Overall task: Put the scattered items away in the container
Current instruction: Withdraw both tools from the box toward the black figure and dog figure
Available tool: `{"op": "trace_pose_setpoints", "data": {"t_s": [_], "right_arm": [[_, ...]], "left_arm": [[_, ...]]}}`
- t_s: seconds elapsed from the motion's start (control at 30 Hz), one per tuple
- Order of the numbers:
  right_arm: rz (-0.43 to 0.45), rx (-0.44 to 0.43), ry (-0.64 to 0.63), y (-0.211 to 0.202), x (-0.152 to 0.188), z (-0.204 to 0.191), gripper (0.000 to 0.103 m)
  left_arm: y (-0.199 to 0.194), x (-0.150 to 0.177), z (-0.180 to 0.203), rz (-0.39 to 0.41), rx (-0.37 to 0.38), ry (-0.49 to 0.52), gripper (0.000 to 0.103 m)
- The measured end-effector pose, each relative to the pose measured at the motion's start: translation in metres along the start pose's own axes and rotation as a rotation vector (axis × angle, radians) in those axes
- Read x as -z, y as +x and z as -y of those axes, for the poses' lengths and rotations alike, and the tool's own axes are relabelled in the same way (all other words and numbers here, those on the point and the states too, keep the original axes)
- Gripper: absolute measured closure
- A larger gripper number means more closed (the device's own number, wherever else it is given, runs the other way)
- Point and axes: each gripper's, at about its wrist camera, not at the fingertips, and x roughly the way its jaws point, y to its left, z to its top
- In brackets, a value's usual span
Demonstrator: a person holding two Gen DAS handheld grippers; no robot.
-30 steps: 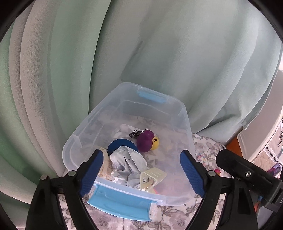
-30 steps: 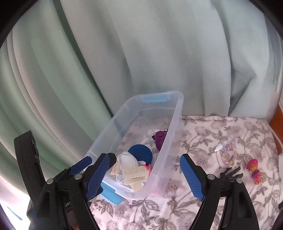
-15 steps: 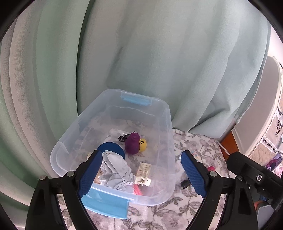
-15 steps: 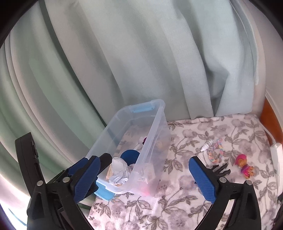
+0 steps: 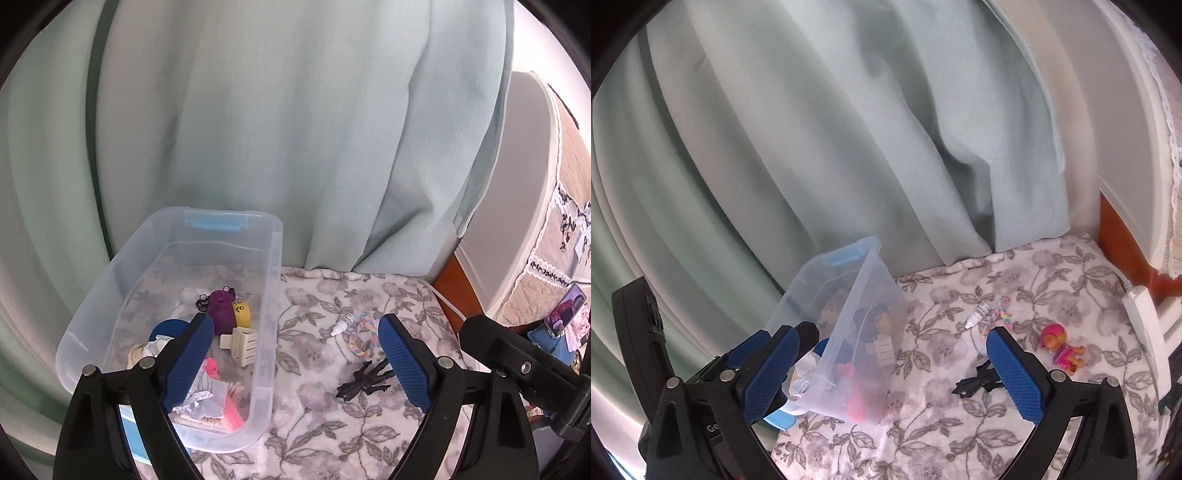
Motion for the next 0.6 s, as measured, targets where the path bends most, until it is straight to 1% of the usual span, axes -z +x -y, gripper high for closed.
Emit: {"op": "trace_pose_setpoints", "data": {"t_s": [0.17,0.33,0.6], "right_arm": [[0.014,0.046,0.047,-0.002,-0.001,0.029,0.000],[0.011,0.071,0.101,0.002,-0.001,0.057,0.000],[-0.004,0.102,0.149,0.013,0.003,0.090,0.000]], "left_arm": [[0.018,0.001,0.023,-0.033,0.030,0.039,0.012],[0.039,0.003,0.045,-0.071,0.051,0.071,0.012],[0.070,0.010,0.063,-0.131,0.069,0.086,0.012]]}}
